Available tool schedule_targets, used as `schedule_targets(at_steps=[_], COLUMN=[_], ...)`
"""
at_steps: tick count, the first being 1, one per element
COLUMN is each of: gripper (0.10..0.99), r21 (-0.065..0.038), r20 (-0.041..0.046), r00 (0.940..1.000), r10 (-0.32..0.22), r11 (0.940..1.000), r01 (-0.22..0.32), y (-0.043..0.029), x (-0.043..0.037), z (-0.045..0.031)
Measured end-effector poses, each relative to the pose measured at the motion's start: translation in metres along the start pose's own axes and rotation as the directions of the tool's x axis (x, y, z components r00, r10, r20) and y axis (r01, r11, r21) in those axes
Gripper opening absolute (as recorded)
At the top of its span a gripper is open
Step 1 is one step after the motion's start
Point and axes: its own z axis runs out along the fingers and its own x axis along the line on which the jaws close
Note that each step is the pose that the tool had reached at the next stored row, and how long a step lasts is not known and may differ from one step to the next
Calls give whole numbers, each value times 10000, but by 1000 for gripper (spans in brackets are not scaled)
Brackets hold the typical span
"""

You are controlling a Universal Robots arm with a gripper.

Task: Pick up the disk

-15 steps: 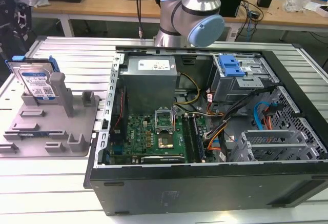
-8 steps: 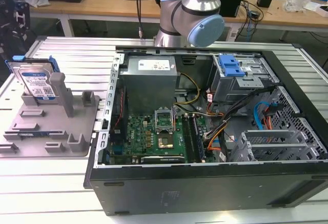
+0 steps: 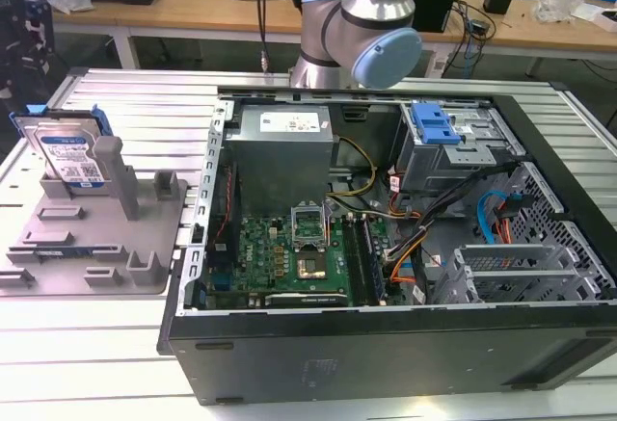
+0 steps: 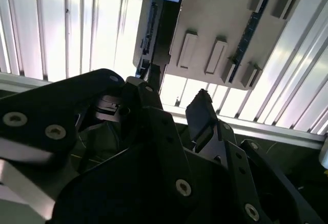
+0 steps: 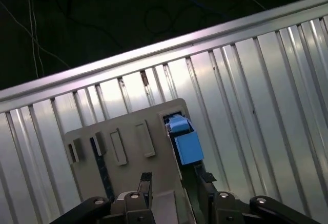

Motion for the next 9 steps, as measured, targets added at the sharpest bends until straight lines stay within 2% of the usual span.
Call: schedule_targets(at_steps=[5,9], gripper=[482,482], r21=[15,25], r20=[-39,-63], r00=[9980,9887], r10=[-627,-1497], r11=[9980,9887], r01=[627,1497], y=[9,11], x=[-31,-39], z=[-1,-2])
